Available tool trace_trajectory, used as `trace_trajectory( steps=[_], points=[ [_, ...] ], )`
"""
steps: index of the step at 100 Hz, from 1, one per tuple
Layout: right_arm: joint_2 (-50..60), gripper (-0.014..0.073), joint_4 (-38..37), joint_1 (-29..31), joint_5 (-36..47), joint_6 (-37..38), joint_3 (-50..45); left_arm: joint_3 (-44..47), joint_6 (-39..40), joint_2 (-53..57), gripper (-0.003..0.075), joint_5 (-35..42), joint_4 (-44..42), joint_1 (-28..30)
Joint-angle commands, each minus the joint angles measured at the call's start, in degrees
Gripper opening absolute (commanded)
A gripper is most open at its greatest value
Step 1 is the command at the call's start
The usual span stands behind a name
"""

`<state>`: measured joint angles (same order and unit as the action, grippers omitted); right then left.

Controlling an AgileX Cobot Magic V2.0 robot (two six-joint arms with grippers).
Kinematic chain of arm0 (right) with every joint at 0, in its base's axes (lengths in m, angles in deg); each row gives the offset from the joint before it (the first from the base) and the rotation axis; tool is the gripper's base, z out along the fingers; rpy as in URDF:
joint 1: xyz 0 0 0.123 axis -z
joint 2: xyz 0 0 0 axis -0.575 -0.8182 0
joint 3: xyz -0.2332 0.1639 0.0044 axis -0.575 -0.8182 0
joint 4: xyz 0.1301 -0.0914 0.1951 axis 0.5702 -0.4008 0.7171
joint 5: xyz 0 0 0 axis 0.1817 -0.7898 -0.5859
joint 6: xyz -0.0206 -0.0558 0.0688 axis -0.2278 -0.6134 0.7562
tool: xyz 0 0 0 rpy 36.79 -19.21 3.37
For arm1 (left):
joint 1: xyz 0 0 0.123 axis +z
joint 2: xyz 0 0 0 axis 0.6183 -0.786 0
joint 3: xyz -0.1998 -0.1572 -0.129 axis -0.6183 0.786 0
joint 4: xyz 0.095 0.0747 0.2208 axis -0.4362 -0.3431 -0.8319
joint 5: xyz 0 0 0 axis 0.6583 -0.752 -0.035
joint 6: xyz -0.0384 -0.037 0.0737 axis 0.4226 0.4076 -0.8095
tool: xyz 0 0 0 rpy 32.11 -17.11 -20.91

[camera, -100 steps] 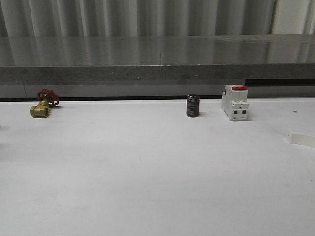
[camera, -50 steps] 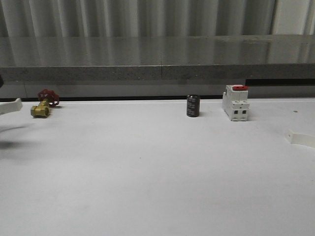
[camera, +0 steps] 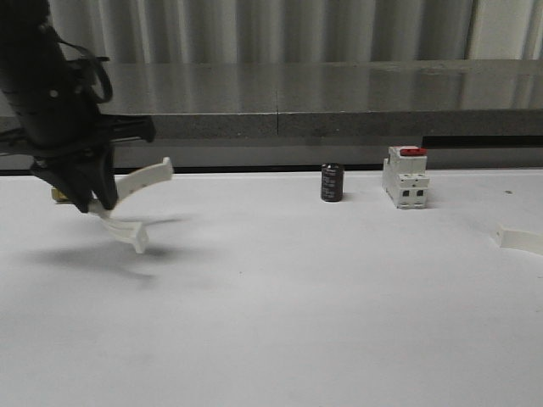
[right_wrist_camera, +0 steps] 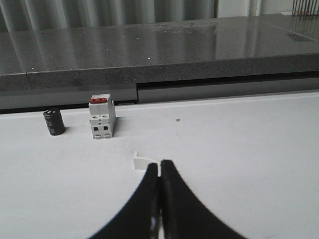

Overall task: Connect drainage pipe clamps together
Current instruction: 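Grasp the white clamp half with the left gripper and lift it, then set the clamp half down toward the table center, open left gripper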

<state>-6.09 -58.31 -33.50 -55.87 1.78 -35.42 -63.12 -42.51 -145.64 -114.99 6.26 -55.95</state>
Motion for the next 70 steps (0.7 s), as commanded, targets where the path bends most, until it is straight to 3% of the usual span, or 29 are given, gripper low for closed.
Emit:
trace_trajectory(
  steps=[1, 37, 44, 61, 70],
  points=[
    [0.8, -0.0066, -0.1, 0.2, 4.7, -0.5, 0.9, -1.6, 1.2, 1.3, 0.0011, 1.6, 2.5, -2.4],
    [0.8, -0.0066, -0.1, 0.2, 4.7, -0.5, 0.9, -1.6, 1.2, -1.8, 0.0036, 1.6, 4.9, -4.1],
    [0.8, -0.0066, -0.1, 0.2, 4.7, -0.5, 0.9, -1.6, 1.2, -1.8, 0.0109, 1.6, 4.9, -4.1],
    [0.8, -0.0066, -0.1, 0.2, 4.7, -0.5, 0.9, -2.2, 0.7, -1.8, 0.0407, 2.1, 4.9, -4.1],
    [0.8, -0.0066, -0.1, 0.2, 4.7, -0.5, 0.9, -3.3, 0.7, -1.3, 0.0448, 2.1, 4.8, -4.1]
  ],
)
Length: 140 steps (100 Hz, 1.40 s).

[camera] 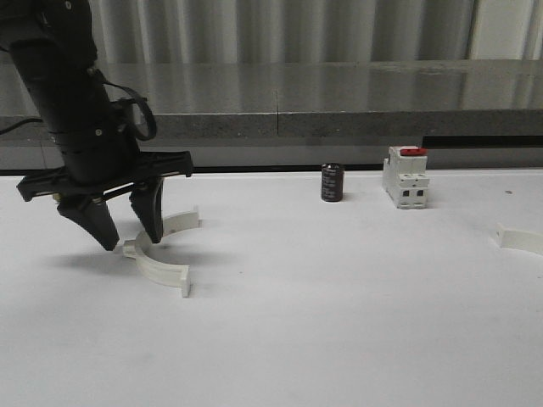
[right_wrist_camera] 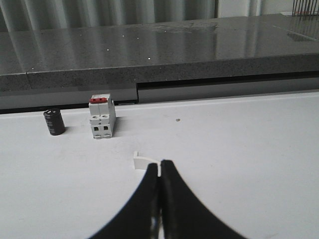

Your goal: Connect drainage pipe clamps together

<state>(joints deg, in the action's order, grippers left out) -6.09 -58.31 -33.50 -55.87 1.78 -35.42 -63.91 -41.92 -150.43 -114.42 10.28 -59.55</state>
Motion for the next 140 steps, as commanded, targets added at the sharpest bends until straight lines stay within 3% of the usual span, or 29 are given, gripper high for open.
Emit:
trace_trajectory(
  steps=[1, 14, 21, 42, 75, 105, 140],
  points=[
    [0.8, -0.0066, -0.1, 0.2, 4.7, -0.5, 0.9, -2.6, 0.1, 3.6, 0.0447, 1.5, 0.8, -0.5],
    [0.8, -0.0066, -0.1, 0.2, 4.7, -0.5, 0.9, -3.2, 0.0, 6.9, 0.0412, 1.4, -1.2, -0.5],
    [0.8, -0.0066, -0.1, 0.2, 4.7, -0.5, 0.9, -3.2, -1.2, 9.3, 0.0351, 0.6, -2.5, -0.5],
    [0.8, -0.0066, -0.1, 0.2, 4.7, -0.5, 0.9, -2.0, -6.5, 16.7, -0.0023, -1.3, -2.9, 1.1],
    [0.8, -0.0066, -0.8, 0.2, 4.9, -0.5, 0.9, 7.8, -10.6, 30.9, -0.0021, 0.9, -2.7, 7.4],
    [0.8, -0.0066, -0.8, 0.2, 4.9, -0.5, 0.9, 22.6, -10.6, 47.9, -0.0021, 9.3, -3.2, 11.2],
    [-0.5, -0.0066, -0.8, 0.1, 2.6, -0.5, 5.3, 42.2, -10.6, 69.7, -0.0021, 21.1, -4.6, 11.4]
  ],
)
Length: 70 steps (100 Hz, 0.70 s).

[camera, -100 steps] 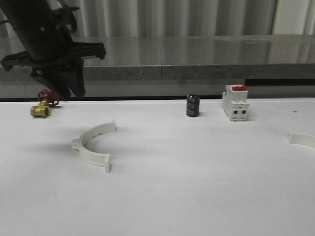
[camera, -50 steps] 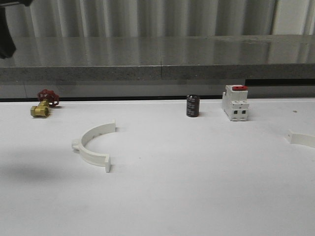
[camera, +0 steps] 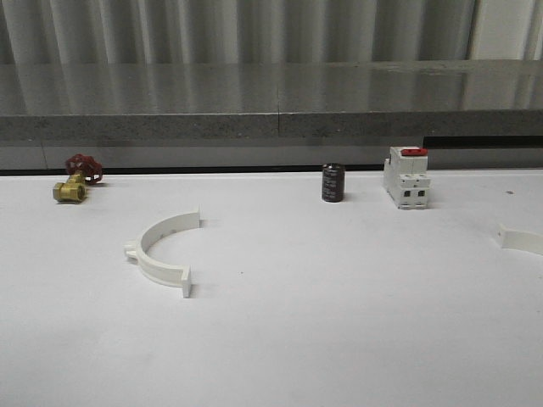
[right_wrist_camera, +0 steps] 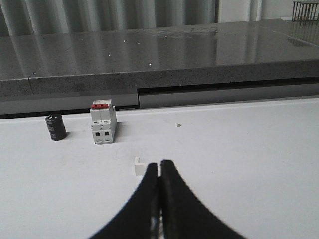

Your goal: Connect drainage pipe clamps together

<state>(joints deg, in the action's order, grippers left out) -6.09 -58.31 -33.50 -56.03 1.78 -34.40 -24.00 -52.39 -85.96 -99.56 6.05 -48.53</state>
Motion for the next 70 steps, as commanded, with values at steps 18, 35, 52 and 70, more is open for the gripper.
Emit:
trace_trajectory(
  steps=[18, 35, 52, 70],
  points=[
    [-7.2, -0.0066, -0.7, 0.1, -8.0, -0.5, 13.0, 9.4, -0.1, 16.7, -0.0021, 7.7, -1.3, 0.3],
    [-17.4, -0.0066, -0.7, 0.1, -20.1, -0.5, 21.3, 13.2, -0.1, 25.9, -0.0021, 7.6, -1.3, 0.3],
    [-29.8, -0.0055, -0.7, 0.1, -26.6, -0.5, 28.1, 14.8, -0.1, 32.2, -0.0021, 7.6, -1.7, 0.3],
    [-43.6, 0.0206, -0.7, 0.1, -31.3, -0.5, 36.0, 14.8, -0.1, 33.4, -0.0021, 7.6, -1.7, 0.3]
  ],
)
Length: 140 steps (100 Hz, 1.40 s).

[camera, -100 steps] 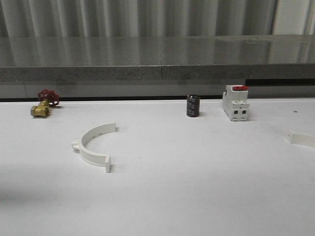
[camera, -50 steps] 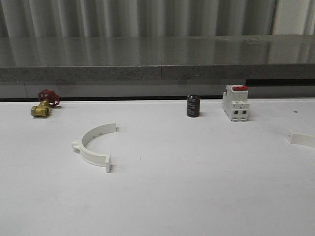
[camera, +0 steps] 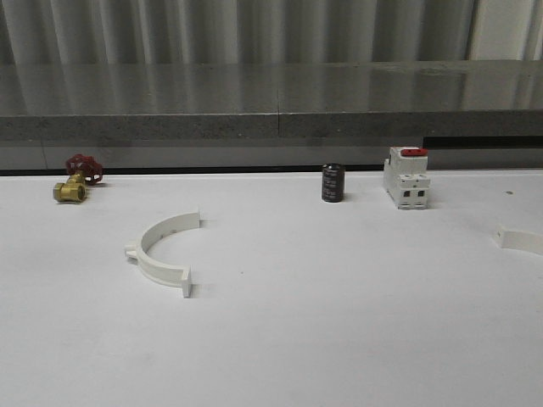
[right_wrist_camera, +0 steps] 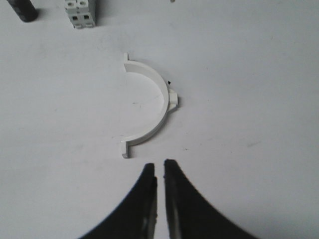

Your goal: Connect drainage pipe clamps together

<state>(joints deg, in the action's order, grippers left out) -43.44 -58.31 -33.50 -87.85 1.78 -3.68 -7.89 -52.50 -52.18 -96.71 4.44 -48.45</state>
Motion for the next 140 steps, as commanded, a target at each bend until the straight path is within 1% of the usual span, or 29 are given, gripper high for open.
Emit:
trace_trajectory(
  steps=[1, 5, 10, 12, 17, 37, 52, 72, 95, 111, 130, 135, 140],
  points=[
    [-6.7, 0.0221, -0.7, 0.1, 0.4, -0.5, 5.6, -1.4, 0.0, -0.4, -0.0021, 4.7, -0.1, 0.3],
    [-9.8, 0.0304, -0.7, 0.1, -0.3, -0.5, 7.0, -1.4, 0.0, -0.4, -0.0021, 4.7, -0.1, 0.3],
    [-13.3, 0.0386, -0.7, 0.1, -0.6, -0.5, 8.9, -1.4, 0.0, -0.4, -0.0021, 4.7, -0.1, 0.3],
    [-14.7, 0.0413, -0.7, 0.1, -0.6, -0.5, 9.6, -1.4, 0.0, -0.4, -0.0021, 4.7, -0.1, 0.3],
    [-18.1, 0.0444, -0.7, 0.1, -0.6, -0.5, 11.2, -1.4, 0.0, -0.4, -0.0021, 4.7, -0.1, 0.3],
    [-32.1, 0.0446, -0.7, 0.3, -1.6, -0.4, 17.4, -1.4, 0.0, -0.4, -0.0021, 4.7, -0.1, 0.3],
    [-41.0, 0.0446, -0.7, 0.3, -2.1, 1.4, 21.9, -1.4, 0.0, -0.4, -0.0021, 4.7, -0.1, 0.3],
    [-51.5, 0.0446, 0.0, 0.3, -6.5, 1.4, 28.3, -1.4, 0.0, -0.4, -0.0021, 4.7, -0.1, 0.3],
    [-58.0, 0.0446, 3.5, 2.6, -6.2, 1.5, 31.7, -1.4, 0.0, -0.4, -0.0021, 4.7, -0.1, 0.3],
    [-60.8, 0.0446, 3.5, 3.8, -5.2, 1.5, 32.2, -1.4, 0.0, -0.4, -0.0021, 4.7, -0.1, 0.3],
    [-63.9, 0.0446, 3.4, 3.9, -2.3, 1.5, 32.2, -1.4, 0.0, -0.4, -0.0021, 4.7, -0.1, 0.3],
    [-64.4, 0.0433, 3.4, 3.9, -1.4, 1.5, 32.2, -1.4, 0.0, -0.4, -0.0021, 4.7, -0.1, 0.3],
    [-65.0, 0.0401, 3.4, 3.9, -0.7, 1.5, 32.2, -1.4, 0.0, -0.4, -0.0021, 4.7, -0.1, 0.3]
  ],
)
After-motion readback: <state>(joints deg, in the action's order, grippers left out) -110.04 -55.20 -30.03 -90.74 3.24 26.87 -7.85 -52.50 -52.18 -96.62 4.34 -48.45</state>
